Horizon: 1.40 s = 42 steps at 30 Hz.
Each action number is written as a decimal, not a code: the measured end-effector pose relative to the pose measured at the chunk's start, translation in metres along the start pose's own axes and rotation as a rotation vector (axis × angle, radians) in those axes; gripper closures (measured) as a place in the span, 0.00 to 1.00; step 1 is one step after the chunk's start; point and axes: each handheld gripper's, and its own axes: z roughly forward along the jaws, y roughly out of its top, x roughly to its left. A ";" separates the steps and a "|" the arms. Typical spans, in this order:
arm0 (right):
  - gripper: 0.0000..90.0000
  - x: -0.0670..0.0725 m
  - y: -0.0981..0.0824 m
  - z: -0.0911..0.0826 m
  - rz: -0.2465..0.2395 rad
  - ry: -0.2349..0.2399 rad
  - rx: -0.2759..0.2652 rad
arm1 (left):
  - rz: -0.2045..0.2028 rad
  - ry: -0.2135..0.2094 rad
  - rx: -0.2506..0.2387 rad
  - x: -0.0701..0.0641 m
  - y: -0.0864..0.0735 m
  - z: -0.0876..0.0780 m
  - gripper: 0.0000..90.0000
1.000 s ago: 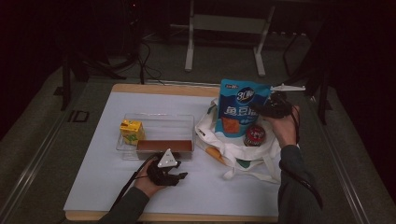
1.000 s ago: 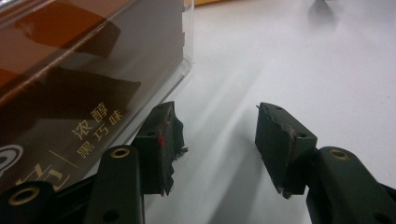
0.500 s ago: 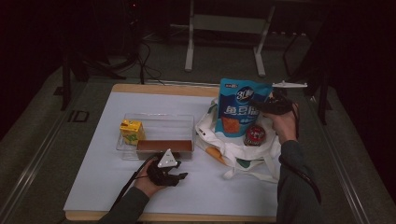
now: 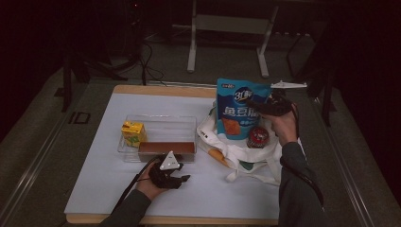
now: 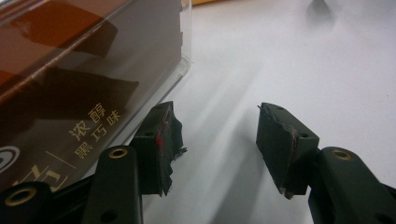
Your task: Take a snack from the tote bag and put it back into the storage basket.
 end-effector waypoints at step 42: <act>1.00 0.018 0.005 0.000 0.099 0.130 -0.012 | 0.009 0.007 0.004 -0.001 0.000 0.000 0.52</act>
